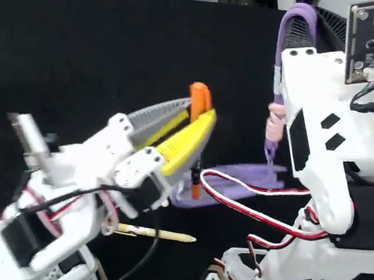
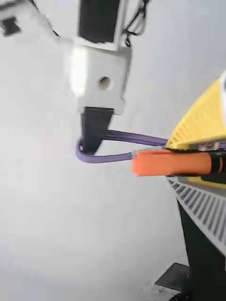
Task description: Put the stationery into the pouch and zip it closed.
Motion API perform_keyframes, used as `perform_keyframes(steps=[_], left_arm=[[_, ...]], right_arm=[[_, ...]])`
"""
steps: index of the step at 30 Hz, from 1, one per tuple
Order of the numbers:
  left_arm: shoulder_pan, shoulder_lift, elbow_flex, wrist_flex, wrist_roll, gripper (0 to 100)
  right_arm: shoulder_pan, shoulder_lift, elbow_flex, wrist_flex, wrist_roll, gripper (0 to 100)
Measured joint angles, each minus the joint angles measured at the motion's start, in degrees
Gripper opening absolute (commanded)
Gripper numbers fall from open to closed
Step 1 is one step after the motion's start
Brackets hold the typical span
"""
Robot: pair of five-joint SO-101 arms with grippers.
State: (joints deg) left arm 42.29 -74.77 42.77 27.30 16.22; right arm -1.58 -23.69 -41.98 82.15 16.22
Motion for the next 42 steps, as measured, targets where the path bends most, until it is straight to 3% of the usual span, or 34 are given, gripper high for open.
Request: perform_keyframes(steps=[8, 11, 14, 21, 27, 30, 35, 39, 42], left_arm=[[3.5, -1.3, 7.6, -1.3, -11.6, 3], [4.0, -0.9, 9.9, -1.0, -16.2, 10], [4.0, -0.6, 11.1, -0.9, -16.9, 17], [4.0, -0.9, 11.3, 4.9, -16.9, 18], [3.8, -0.9, 1.5, 12.0, -16.9, 17], [-2.0, -1.0, -6.3, 15.6, -15.4, 18], [-19.2, -1.7, -14.2, 21.1, -3.7, 18], [-33.7, -0.4, -11.3, 23.0, 4.7, 18], [-37.8, 3.7, -4.5, 23.1, 6.4, 18]], right_arm=[[0.1, 0.0, 0.0, 0.0, 0.0, 1.1], [0.1, 0.0, 0.0, 0.0, 0.0, 1.1], [0.1, 0.0, 0.0, -0.2, 0.0, 1.1], [0.1, 0.0, 0.1, -0.2, 0.0, 1.1], [0.0, 0.0, 0.1, -0.2, 0.0, 1.1], [0.1, 0.0, 0.3, -0.2, 0.0, 1.1], [0.1, 0.0, 1.4, -1.4, 0.0, 1.1], [0.1, 0.0, 5.6, -4.9, 0.0, 1.1], [0.1, 0.1, 8.8, -7.2, 0.0, 1.1]])
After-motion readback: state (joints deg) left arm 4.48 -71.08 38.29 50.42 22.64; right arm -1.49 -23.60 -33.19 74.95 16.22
